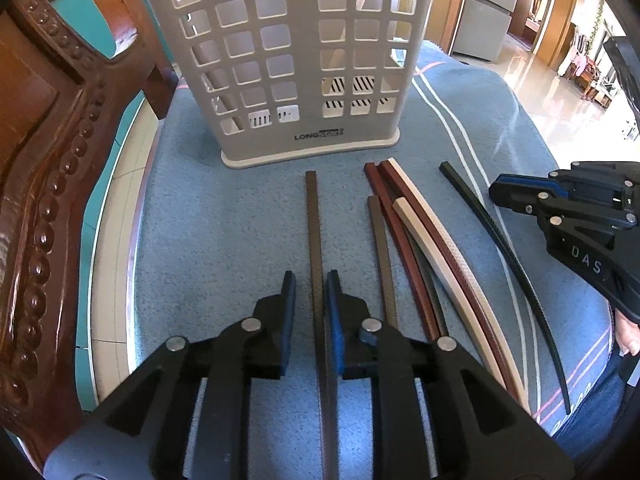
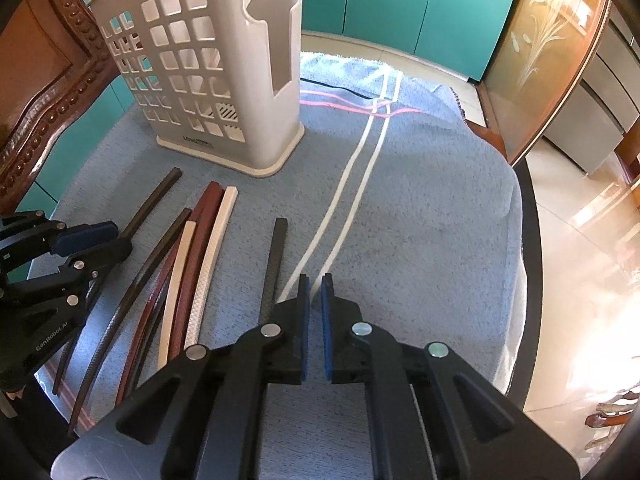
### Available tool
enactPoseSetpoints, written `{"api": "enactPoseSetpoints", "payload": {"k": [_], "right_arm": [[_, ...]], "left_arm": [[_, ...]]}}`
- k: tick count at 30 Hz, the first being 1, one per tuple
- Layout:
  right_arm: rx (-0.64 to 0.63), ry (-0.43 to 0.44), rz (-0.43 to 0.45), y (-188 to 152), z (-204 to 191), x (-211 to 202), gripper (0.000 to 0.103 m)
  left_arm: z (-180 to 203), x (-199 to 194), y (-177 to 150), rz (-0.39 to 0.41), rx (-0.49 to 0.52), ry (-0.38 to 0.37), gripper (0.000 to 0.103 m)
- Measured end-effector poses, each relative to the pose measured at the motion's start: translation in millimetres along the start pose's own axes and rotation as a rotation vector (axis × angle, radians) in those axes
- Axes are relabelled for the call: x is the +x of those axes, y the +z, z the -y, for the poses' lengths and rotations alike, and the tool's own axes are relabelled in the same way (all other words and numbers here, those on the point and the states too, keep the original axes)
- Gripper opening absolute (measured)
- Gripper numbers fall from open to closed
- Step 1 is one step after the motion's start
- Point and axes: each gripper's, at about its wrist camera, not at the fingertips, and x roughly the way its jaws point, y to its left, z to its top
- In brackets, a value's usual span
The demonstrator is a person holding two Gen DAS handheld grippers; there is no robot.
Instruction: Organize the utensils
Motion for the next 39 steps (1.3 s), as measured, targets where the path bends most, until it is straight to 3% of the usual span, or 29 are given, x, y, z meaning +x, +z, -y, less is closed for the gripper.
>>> {"api": "enactPoseSetpoints", "payload": {"k": [13,17,39], "right_arm": [[-0.007,-0.014,-0.009,-6,-7,7,0.016],[-0.013,-0.04,-0.01,-6,-5,5,0.031],[0.009,-0.022,-0.026,-7,6,4,0.042]], "left_arm": [[-3,1,3,0.01,0.0,0.045,0.038],[-6,0,2,0.013,-0.005,0.049,0.043],[-5,4,7,0.02,-0.01,0.054,0.049]]}}
